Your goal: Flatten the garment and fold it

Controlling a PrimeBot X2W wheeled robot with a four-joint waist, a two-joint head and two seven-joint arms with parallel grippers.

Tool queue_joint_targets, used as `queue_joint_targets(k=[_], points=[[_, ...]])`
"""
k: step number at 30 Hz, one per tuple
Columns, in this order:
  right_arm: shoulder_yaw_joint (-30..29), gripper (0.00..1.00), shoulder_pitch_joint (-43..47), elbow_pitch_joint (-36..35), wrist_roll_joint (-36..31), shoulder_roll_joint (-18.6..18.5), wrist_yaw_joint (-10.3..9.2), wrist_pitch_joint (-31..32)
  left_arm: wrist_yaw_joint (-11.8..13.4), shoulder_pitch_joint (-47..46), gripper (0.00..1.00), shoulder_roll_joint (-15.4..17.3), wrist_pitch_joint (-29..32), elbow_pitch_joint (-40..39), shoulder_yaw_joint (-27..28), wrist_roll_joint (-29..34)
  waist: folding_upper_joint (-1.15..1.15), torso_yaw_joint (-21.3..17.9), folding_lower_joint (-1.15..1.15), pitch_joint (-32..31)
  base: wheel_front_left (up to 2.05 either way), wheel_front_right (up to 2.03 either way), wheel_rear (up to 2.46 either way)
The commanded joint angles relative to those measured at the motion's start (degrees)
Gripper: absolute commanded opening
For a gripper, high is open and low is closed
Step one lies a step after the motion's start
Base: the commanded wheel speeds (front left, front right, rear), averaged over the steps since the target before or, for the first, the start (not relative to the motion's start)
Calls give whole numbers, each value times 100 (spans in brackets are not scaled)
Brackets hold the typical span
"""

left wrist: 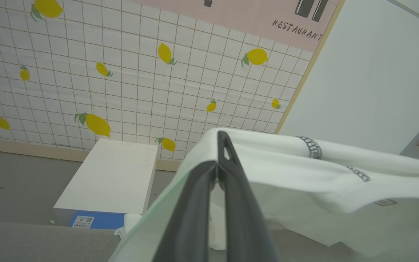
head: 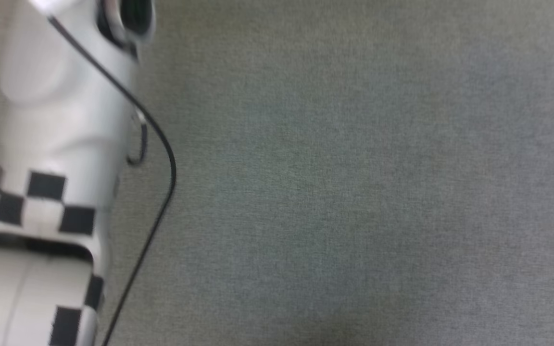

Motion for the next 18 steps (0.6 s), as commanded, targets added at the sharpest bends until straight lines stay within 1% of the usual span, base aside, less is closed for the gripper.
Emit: queue_joint_targets(k=[1,5,7,10,14,18], points=[[-100,0,457,-126,103,-162,-14,-107,-20,346,0,108,-100,23,19,-37,52,108,-1,-556,0,0,0],[-334,0,1792,-463,422,-139,-14,-267,-160,1322,0,61,-286,-157,-6,-206,52,175,-1,-1161,0,0,0],[-523,0,2490,-684,512,-51,-14,-367,-189,1903,0,14,-322,-338,7,-345,52,185,-1,-1470,0,0,0],[-763,0,3507,-1021,531,119,-14,-418,-159,2845,0,19,-250,-683,-28,-489,52,164,-1,-1871,0,0,0],[-1189,0,4790,-1455,465,468,-14,-347,51,4231,0,22,54,-1295,-77,-736,52,101,-1,-2311,0,0,0],[-1482,0,5764,-1839,305,805,-14,-116,383,5463,0,121,411,-1837,-102,-917,52,-8,-1,-2604,0,0,0]])
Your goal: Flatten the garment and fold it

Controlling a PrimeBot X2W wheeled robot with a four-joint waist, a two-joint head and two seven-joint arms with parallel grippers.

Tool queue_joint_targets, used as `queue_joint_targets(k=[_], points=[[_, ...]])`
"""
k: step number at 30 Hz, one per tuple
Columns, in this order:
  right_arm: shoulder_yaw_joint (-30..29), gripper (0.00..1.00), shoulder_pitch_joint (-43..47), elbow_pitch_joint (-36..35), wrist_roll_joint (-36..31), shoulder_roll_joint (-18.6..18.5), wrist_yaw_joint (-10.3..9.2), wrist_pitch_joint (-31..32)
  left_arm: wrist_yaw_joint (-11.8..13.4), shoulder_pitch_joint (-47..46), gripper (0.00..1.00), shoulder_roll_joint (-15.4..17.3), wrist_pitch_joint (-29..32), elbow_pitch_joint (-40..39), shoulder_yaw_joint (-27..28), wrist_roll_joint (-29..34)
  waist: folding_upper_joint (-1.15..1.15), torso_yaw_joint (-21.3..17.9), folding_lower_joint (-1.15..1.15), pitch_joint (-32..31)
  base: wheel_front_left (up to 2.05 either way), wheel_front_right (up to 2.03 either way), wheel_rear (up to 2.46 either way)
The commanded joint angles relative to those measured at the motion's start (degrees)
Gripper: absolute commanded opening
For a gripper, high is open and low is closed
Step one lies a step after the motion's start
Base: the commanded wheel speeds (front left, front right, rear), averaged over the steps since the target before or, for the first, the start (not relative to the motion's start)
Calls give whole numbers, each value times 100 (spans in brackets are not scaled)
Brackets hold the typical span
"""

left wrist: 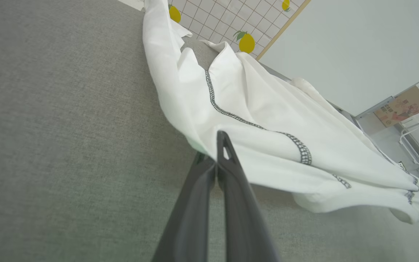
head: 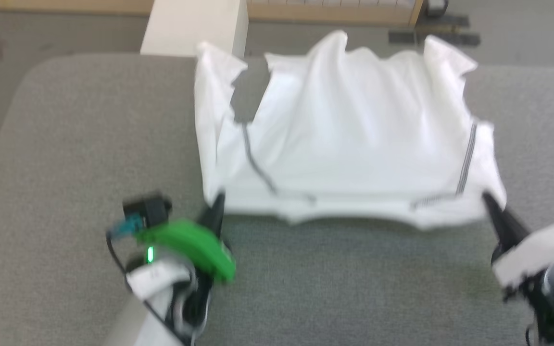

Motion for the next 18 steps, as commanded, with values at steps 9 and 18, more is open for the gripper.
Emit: queue_joint_targets(k=[9,18], points=[[-497,0,1457,-384,-1009,160,-64,414,976,2072,0,624,878,-534,52,-195,52,-261,1,-1055,0,0,0],[-738,0,2160,-275,-1813,387,-64,845,1532,2858,0,915,1764,-692,-154,-243,52,-269,1,-1315,0,0,0]])
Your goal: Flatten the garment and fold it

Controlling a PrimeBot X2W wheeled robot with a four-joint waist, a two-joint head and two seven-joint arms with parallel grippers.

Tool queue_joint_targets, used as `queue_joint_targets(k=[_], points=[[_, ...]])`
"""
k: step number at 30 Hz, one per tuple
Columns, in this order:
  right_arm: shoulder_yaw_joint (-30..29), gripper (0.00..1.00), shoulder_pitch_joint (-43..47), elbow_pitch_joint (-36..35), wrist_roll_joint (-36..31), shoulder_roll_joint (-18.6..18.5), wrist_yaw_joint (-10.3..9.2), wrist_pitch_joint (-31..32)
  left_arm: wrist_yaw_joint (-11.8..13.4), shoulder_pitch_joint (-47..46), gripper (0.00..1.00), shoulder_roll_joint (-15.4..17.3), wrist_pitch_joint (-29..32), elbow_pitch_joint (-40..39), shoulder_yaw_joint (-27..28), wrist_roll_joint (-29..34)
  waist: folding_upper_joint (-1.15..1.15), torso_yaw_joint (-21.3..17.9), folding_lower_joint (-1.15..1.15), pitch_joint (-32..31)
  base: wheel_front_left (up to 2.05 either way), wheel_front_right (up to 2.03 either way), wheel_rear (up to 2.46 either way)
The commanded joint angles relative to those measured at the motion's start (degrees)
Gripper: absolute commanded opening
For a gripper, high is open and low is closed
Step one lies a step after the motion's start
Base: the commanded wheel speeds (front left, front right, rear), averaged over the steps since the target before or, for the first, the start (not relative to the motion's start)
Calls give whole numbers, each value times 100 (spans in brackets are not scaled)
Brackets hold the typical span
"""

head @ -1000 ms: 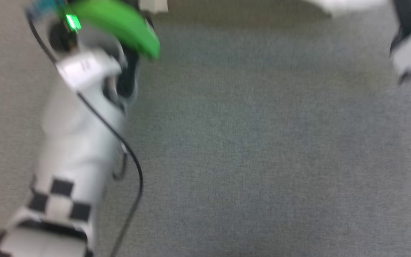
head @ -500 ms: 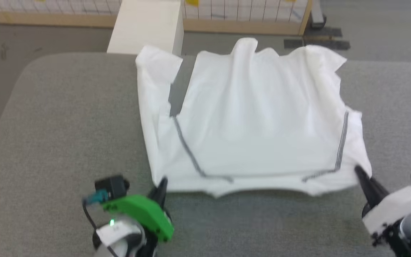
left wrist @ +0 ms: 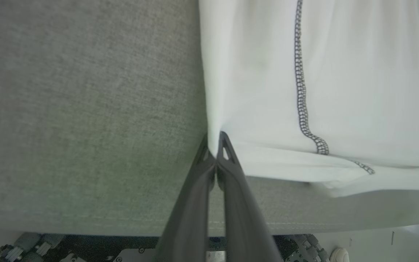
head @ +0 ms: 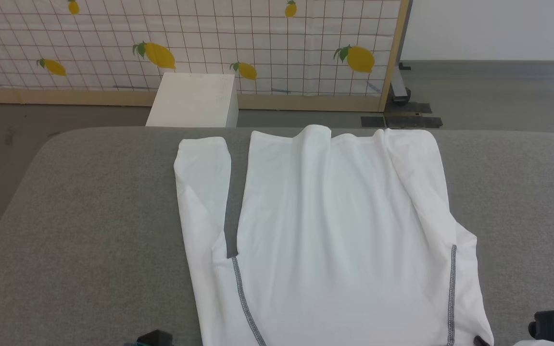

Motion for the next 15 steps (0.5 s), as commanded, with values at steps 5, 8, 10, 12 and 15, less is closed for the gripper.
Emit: queue_joint_targets(k=[5,8,10,12,15], points=[[-254,0,134,135,-278,-200,-114,48,412,291,0,486,239,129,171,-3,52,-37,1,-97,0,0,0],[-188,0,93,258,-331,-184,-114,102,443,284,0,472,313,120,158,-35,52,-47,1,-84,0,0,0],[-151,0,57,316,-348,-176,-114,161,434,269,0,442,311,106,180,-79,52,-54,1,-72,0,0,0],[-115,0,22,354,-362,-171,-114,169,416,244,40,439,328,105,182,-103,52,-55,1,-72,0,0,0],[-9,100,-17,307,-303,-168,-114,201,437,193,100,463,366,38,215,-128,52,-61,1,-83,0,0,0]])
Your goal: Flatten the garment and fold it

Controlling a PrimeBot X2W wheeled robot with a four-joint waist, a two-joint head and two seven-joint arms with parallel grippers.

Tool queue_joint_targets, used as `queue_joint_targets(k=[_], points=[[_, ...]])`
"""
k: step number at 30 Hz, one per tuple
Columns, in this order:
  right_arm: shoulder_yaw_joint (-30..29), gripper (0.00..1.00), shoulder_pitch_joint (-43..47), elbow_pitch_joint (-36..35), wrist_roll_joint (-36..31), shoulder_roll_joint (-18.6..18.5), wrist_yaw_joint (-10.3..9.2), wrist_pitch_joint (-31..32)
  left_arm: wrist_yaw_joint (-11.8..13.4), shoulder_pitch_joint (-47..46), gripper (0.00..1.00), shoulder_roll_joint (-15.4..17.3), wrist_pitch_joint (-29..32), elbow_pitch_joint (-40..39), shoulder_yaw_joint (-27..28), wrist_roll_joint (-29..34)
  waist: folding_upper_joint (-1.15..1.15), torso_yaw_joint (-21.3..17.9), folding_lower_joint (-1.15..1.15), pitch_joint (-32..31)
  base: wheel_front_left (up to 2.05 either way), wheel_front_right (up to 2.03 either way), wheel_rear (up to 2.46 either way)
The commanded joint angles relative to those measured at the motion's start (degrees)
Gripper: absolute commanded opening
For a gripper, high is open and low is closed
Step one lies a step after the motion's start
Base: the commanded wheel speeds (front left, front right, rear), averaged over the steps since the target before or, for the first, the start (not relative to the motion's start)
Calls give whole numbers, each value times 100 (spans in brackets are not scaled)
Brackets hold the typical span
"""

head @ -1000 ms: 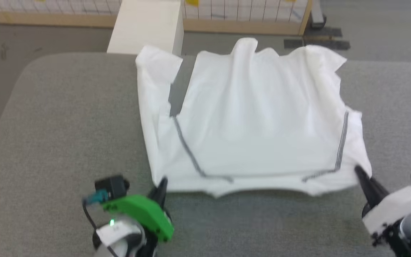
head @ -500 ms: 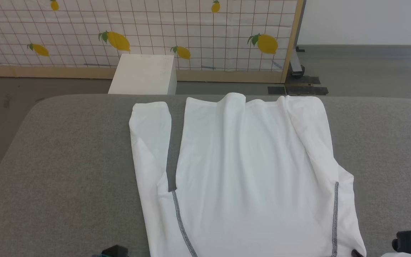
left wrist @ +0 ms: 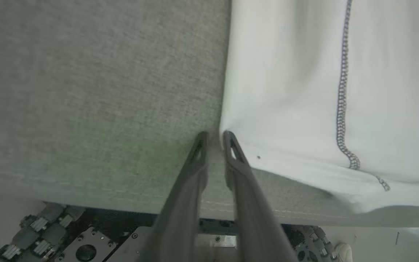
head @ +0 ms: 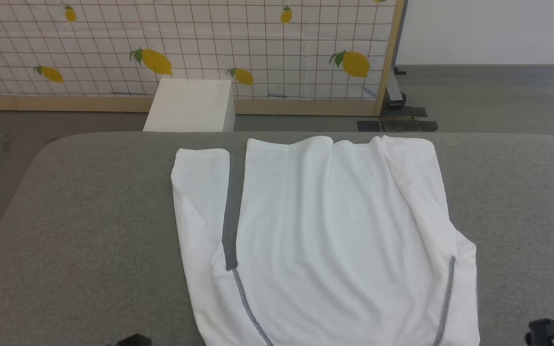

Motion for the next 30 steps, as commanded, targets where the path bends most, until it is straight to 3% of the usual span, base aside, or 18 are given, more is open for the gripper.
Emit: queue_joint_targets(k=[1,8,12,15,23,30], points=[[-42,100,-100,-202,81,-197,-71,18,188,62,100,313,74,-83,181,24,52,-17,1,-13,0,0,0],[-156,100,-152,-877,499,-292,-71,84,328,-132,100,555,-44,-885,474,107,52,-25,1,0,0,0,0],[-331,100,-428,-1232,569,-388,-71,174,143,-528,100,607,-743,-1314,739,346,52,-51,1,92,0,0,0],[-395,100,-889,-1286,565,-505,-71,267,-171,-918,100,599,-1525,-1390,847,629,52,-87,1,274,0,0,0],[-278,100,-2755,-682,299,-1013,-71,584,-832,-1916,100,446,-3363,-1146,759,1432,52,-9,1,1283,0,0,0],[71,100,-4472,234,-59,-1548,-71,965,-1027,-2382,100,27,-3705,-1303,910,1923,52,273,1,2305,0,0,0]])
